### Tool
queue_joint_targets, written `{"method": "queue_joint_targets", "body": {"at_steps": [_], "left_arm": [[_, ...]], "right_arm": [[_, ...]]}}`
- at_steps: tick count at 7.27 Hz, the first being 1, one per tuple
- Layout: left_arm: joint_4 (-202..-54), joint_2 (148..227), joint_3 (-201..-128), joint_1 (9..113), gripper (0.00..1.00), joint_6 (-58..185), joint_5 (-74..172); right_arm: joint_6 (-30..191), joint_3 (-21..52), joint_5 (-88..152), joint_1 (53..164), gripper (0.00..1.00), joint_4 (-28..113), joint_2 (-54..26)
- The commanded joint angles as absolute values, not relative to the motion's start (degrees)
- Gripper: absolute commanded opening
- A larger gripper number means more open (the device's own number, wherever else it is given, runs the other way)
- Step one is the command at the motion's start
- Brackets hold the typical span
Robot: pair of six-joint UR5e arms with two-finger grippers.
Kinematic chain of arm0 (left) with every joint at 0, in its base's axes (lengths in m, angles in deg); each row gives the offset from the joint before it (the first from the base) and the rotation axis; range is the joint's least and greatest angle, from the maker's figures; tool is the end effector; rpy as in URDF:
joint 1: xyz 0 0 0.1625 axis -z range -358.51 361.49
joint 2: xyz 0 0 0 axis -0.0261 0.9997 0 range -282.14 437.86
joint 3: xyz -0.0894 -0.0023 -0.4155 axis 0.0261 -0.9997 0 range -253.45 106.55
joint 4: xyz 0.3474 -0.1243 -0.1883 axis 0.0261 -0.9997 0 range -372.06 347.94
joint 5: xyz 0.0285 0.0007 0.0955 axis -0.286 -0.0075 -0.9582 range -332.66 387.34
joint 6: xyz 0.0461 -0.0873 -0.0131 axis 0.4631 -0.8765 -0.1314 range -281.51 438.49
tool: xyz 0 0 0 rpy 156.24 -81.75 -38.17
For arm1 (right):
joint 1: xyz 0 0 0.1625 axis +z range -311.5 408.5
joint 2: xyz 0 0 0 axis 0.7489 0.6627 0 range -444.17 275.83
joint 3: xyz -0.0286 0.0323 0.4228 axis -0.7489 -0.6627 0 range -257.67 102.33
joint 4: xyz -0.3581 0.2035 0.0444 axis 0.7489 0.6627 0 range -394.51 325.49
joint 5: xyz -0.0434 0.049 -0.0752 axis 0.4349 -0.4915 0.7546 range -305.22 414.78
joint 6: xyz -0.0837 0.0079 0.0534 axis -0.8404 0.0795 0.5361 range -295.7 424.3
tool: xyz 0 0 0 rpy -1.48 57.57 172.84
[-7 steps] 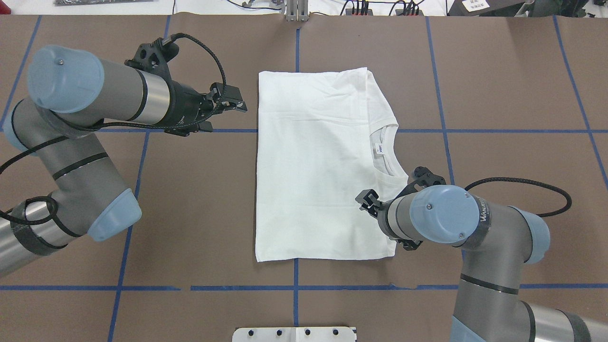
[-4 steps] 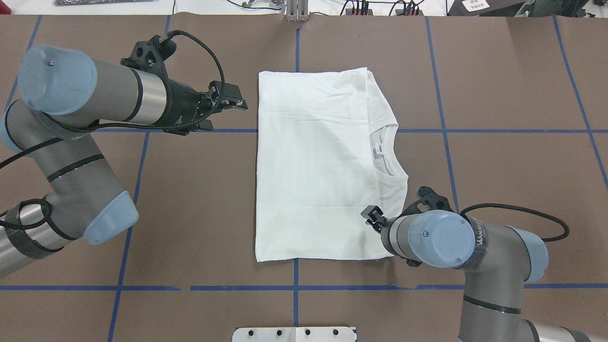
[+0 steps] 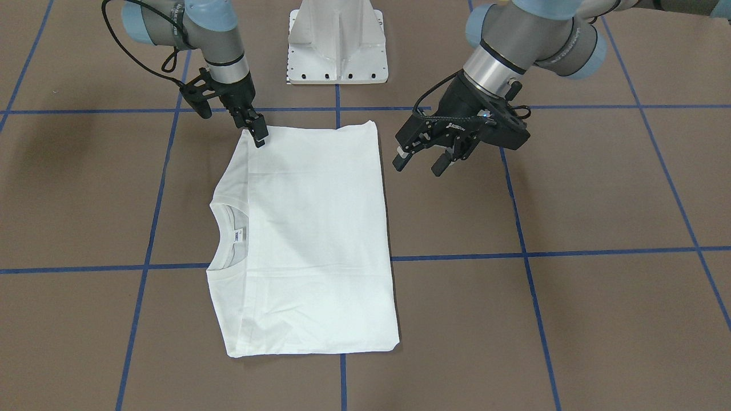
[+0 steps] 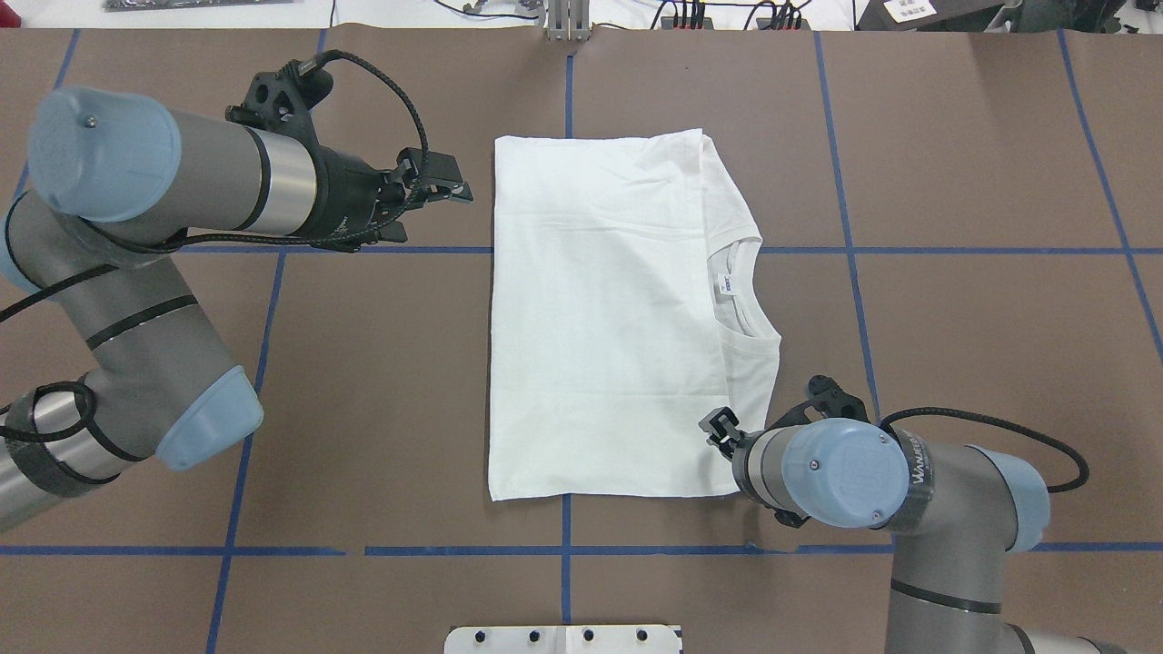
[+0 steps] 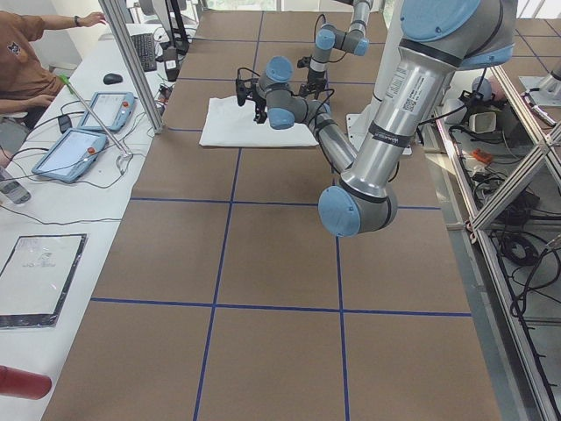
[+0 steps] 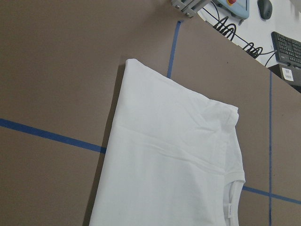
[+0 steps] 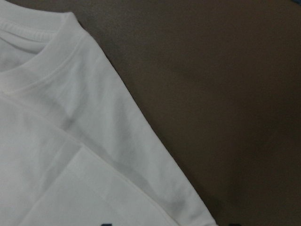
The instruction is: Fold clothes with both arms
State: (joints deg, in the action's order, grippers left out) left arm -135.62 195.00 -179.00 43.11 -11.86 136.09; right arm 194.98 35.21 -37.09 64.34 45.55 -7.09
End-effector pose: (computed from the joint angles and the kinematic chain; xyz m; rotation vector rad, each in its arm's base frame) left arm 0.3794 -0.4725 0.2004 0.2062 1.3390 -0.4005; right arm -0.4974 -0.2764 0.3454 -0.2096 -0.8028 0.9188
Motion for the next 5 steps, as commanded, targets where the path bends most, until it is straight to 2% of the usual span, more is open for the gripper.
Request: {"method": "queue_joint_targets", "body": {"at_steps": [1, 5], "left_arm": [[-135.5, 194.7, -179.4, 43.2, 1.0, -11.8, 136.1], [-135.5, 192.8, -181.3, 43.2, 1.0, -11.8, 136.2]], "right_arm": [[195.3, 35.3, -37.2, 64.3, 0.77, 45.6, -6.7], [196.1, 35.4, -38.6, 64.2, 0.7, 45.6, -6.7]]}}
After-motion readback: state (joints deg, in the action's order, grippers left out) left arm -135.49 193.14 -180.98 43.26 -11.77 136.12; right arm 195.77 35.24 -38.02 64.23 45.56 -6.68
